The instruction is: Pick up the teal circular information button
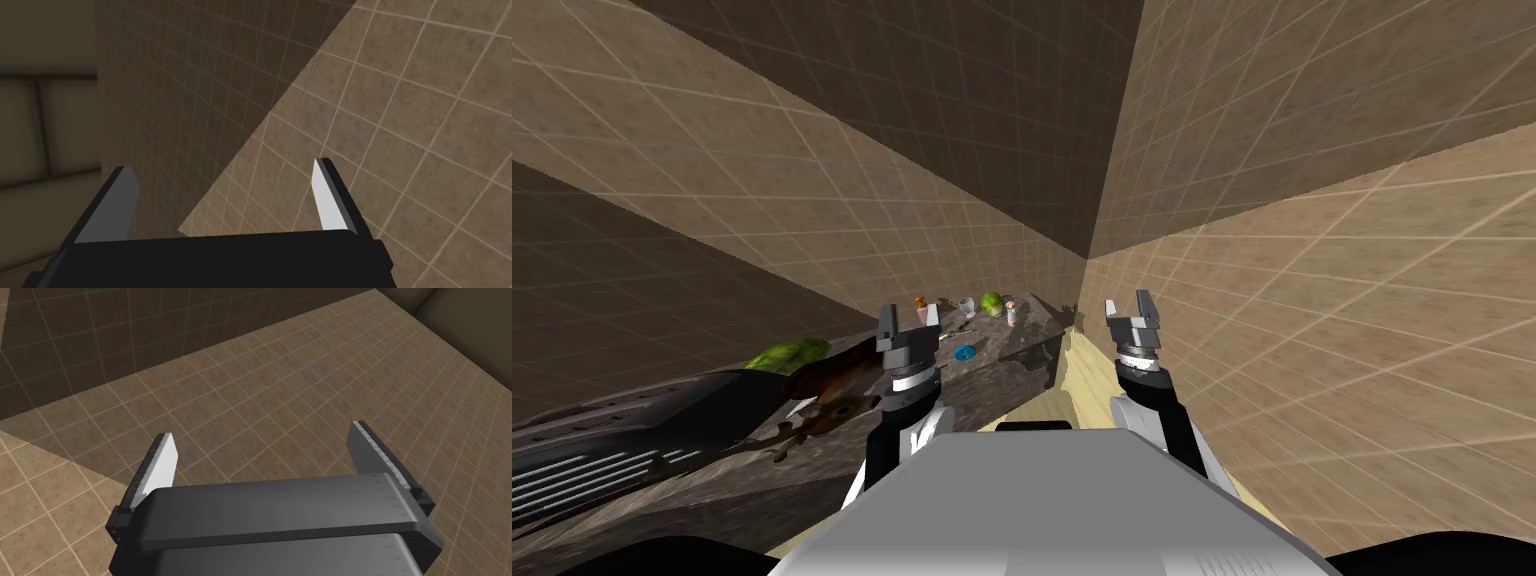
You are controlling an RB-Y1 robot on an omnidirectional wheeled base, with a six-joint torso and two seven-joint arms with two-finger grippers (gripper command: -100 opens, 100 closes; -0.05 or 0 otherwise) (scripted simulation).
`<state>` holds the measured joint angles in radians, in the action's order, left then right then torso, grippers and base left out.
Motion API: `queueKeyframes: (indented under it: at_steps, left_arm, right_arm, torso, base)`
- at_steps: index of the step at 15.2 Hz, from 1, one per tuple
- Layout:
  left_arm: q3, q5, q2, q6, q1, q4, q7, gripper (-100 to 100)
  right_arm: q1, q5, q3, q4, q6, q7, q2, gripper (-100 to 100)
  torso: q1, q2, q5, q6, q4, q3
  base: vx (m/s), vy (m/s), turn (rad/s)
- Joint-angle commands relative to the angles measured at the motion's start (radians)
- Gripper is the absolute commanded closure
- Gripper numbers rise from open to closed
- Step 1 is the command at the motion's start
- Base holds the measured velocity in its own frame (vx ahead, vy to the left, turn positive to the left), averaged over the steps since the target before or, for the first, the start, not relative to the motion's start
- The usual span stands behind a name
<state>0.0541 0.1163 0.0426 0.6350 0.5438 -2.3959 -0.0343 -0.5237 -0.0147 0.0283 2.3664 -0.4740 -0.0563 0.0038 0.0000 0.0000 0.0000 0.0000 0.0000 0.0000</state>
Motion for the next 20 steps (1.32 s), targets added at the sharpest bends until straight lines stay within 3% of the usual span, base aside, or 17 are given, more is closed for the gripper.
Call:
queueKeyframes:
  at_steps: [1,5,8,9,11,12,14,15,17,18,20]
  left_arm:
    - [-0.006,0.012,0.038,-0.039,-0.009,0.005,0.02,-100]
    - [-0.02,0.043,0.092,-0.12,-0.03,0.018,0.069,-100]
    - [-0.026,0.057,0.111,-0.176,-0.039,0.024,0.091,-100]
    - [-0.033,0.072,0.13,-0.202,-0.05,0.031,0.116,-100]
    - [-0.033,0.072,0.13,-0.224,-0.05,0.031,0.116,-100]
    - [-0.04,0.089,0.15,-0.257,-0.062,0.038,0.143,-100]
    - [-0.04,0.089,0.15,-0.276,-0.062,0.038,0.143,-100]
    - [-0.049,0.107,0.169,-0.313,-0.074,0.046,0.172,-100]
    - [-0.049,0.107,0.169,-0.333,-0.074,0.046,0.172,-100]
    - [-0.057,0.127,0.189,-0.37,-0.088,0.055,0.203,-100]
    - [-0.057,0.127,0.189,-0.394,-0.088,0.055,0.203,-100]
  right_arm:
    - [0.0,0.0,0.0,0.0,0.0,0.0,0.0,0]
    - [0.0,0.0,0.0,0.0,0.0,0.0,0.0,0]
    - [0.0,0.0,0.0,0.0,0.0,0.0,0.0,0]
    - [0.0,0.0,0.0,0.0,0.0,0.0,0.0,0]
    - [0.0,0.0,0.0,0.0,0.0,0.0,0.0,0]
    - [0.0,0.0,0.0,0.0,0.0,0.0,0.0,0]
    - [0.0,0.0,0.0,0.0,0.0,0.0,0.0,0]
    - [0.0,0.0,0.0,0.0,0.0,0.0,0.0,0]
    - [0.0,0.0,0.0,0.0,0.0,0.0,0.0,0]
    - [0.0,0.0,0.0,0.0,0.0,0.0,0.0,0]
    - [0.0,0.0,0.0,0.0,0.0,0.0,0.0,0]
  torso:
    - [0.0,0.0,0.0,0.0,0.0,0.0]
    - [0.003,0.0,0.001,0.0,0.0,0.0]
    - [0.004,0.001,0.001,0.0,0.0,0.0]
    - [0.003,0.001,0.001,0.0,0.0,0.0]
    - [0.003,0.001,0.001,0.0,0.0,0.0]
    - [0.003,0.0,0.001,0.0,0.0,0.0]
    - [0.002,0.0,0.001,0.0,0.0,0.0]
    - [0.002,0.0,0.001,0.0,0.0,0.0]
    - [0.003,0.001,0.001,0.0,0.0,0.0]
    - [0.003,0.0,0.001,0.0,0.0,0.0]
    - [0.003,0.0,0.001,0.0,0.0,0.0]
  base:
    - [-0.002,0.011,-0.069]
    - [-0.008,0.037,-0.104]
    - [-0.011,0.042,-0.087]
    - [-0.012,0.037,-0.108]
    - [-0.007,0.033,-0.063]
    - [-0.007,0.025,-0.07]
    - [-0.008,0.025,-0.072]
    - [-0.014,0.03,-0.104]
    - [-0.011,0.033,-0.067]
    - [-0.006,0.033,-0.108]
    - [-0.009,0.035,-0.073]
